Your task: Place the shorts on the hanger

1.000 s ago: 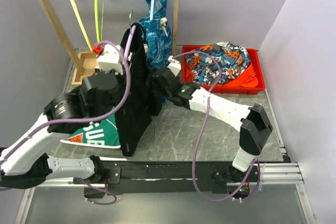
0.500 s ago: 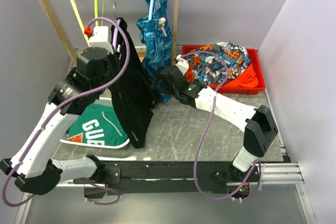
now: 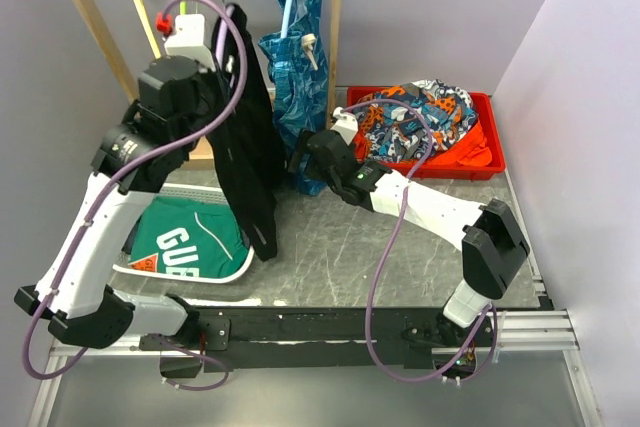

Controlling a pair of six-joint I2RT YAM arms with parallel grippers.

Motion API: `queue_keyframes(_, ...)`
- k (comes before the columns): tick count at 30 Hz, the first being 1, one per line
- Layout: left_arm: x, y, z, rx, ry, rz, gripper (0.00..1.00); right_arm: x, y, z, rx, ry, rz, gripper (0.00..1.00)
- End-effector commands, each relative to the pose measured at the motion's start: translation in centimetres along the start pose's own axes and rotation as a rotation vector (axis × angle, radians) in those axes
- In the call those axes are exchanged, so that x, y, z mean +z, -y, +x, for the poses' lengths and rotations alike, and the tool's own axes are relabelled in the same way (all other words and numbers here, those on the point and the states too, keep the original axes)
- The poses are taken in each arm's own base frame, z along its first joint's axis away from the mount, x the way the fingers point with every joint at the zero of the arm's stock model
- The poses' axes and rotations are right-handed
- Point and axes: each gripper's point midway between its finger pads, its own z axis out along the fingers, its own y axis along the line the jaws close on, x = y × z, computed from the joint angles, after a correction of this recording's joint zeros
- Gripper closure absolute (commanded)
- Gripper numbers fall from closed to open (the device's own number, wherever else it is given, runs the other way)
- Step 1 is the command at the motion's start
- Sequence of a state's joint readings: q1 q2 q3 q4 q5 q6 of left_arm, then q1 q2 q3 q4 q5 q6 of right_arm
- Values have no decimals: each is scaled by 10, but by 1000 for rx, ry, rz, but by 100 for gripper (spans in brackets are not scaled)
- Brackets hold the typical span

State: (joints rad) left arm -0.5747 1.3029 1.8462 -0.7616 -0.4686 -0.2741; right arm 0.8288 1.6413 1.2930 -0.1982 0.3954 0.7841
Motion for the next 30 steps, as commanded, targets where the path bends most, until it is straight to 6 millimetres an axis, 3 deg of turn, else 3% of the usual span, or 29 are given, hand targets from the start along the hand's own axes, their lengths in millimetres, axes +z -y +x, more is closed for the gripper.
queue_keyframes(1,-22,-7,-81,-51,241,-11,99,3,-13,-28,12,119,-45,5)
queue_keyframes(6,-19,-5,-90,-26,285,0,99,10,-8,-28,21,146,-22,6)
queue_keyframes(12,0,4,-89,-23,300,35,99,13,2,-24,25,144,15,6)
queue_keyframes(23,23,-9,-87,-15,281,70,99,-2,0,-24,49,128,-33,6)
queue_keyframes(30,32,-4,-92,-17,283,91,99,-12,-5,-31,50,135,-62,6)
